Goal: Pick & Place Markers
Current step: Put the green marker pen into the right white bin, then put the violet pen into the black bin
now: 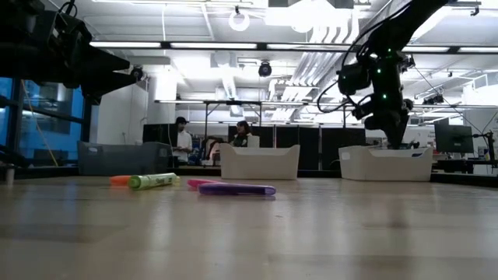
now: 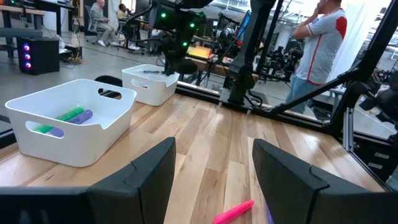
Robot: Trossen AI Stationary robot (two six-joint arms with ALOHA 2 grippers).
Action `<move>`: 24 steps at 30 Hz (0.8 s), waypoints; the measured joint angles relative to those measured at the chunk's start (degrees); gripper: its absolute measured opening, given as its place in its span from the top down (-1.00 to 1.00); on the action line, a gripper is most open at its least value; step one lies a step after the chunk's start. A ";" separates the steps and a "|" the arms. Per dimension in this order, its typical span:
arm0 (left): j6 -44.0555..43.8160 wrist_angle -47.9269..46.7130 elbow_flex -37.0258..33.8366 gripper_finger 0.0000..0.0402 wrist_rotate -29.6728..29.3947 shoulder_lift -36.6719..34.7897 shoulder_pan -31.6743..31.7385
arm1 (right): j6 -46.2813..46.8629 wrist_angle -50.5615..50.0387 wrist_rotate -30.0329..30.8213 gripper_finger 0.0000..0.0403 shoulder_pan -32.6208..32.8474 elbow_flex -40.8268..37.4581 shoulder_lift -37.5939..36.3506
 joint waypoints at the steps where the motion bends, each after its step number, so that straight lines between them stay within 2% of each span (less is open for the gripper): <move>1: -0.02 -0.02 0.00 -0.05 0.00 0.02 -0.02 | -0.22 0.10 -0.04 0.75 -0.25 0.00 0.37; 8: 0.00 0.00 0.00 -0.05 0.00 0.02 0.00 | -1.52 0.41 -0.17 0.76 -1.00 0.00 1.41; 24: -0.02 0.00 0.00 -0.05 0.00 0.02 -0.01 | -2.70 0.14 -0.39 0.58 -2.11 0.00 1.41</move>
